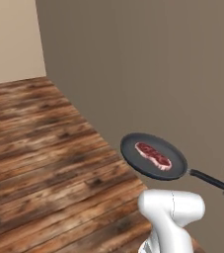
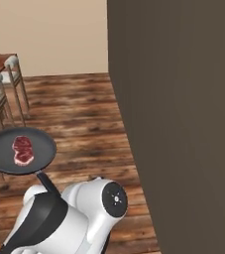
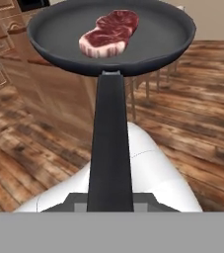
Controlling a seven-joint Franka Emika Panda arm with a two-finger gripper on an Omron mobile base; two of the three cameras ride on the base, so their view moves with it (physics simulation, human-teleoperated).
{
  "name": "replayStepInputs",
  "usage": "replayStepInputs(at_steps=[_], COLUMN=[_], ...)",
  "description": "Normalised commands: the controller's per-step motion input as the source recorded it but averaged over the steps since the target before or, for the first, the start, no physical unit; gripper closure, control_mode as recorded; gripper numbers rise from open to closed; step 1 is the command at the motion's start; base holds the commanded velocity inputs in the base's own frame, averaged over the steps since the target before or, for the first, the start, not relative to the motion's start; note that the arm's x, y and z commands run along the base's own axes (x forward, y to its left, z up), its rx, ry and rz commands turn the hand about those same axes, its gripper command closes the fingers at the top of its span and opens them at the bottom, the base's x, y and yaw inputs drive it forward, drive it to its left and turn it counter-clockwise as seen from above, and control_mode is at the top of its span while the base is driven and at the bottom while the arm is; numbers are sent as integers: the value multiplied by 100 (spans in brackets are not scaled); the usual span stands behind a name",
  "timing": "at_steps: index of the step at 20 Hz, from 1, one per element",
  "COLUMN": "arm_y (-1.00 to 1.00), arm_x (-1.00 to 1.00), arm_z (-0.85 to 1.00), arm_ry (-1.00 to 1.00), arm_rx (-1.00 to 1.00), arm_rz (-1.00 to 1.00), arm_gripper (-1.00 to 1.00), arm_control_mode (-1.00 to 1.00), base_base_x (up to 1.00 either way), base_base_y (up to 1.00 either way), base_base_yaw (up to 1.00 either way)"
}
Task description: Pick up the pan with the steak in it and place it on the dining table. Then place the steak on the plate.
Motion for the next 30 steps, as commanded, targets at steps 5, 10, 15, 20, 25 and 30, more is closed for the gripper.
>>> replayStepInputs(at_steps=[5, 10, 15, 20, 25, 30], arm_y=[0, 0, 0, 0, 0, 0], arm_x=[0, 0, 0, 0, 0, 0], arm_z=[0, 0, 0, 0, 0, 0], arm_ry=[0, 0, 0, 0, 0, 0], arm_rx=[0, 0, 0, 0, 0, 0], arm_rz=[0, 0, 0, 0, 0, 0], arm_gripper=[100, 100, 100, 100, 100, 100], arm_control_mode=[100, 100, 100, 100, 100, 100], base_base_x=[97, 100, 100, 100, 100, 100], base_base_y=[0, 4, 5, 4, 3, 3], base_base_yaw=[0, 0, 0, 0, 0, 0])
